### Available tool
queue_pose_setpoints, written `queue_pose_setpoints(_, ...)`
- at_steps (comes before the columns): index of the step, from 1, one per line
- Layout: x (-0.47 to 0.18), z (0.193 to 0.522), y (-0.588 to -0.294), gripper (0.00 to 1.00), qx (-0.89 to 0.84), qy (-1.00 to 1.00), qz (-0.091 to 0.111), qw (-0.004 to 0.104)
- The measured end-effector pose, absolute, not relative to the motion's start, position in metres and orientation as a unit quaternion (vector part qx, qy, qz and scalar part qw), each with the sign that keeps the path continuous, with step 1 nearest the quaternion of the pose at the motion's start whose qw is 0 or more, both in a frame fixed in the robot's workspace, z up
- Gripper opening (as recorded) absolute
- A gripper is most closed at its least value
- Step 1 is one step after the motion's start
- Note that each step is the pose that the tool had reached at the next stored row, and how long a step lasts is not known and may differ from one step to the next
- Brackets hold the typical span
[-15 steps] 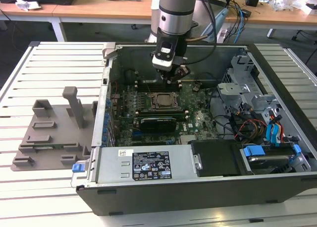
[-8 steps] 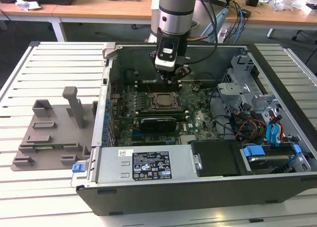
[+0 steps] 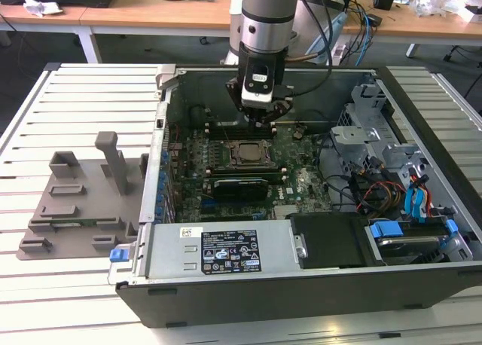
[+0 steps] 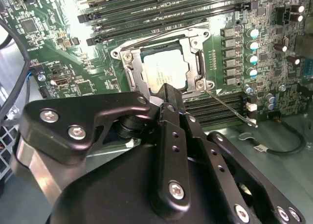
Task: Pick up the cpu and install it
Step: 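Install the first cpu locking lever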
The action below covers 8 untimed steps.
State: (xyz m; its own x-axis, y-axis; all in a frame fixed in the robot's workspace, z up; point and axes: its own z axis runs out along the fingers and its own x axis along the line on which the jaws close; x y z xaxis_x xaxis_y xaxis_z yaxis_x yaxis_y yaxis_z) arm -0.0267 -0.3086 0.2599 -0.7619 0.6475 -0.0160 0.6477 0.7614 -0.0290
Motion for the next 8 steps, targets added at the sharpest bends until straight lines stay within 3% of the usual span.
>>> queue_pose_setpoints(8,-0.0267,0.2599,-0.3086,0.11,0.305,0.952,-0.016,0.003)
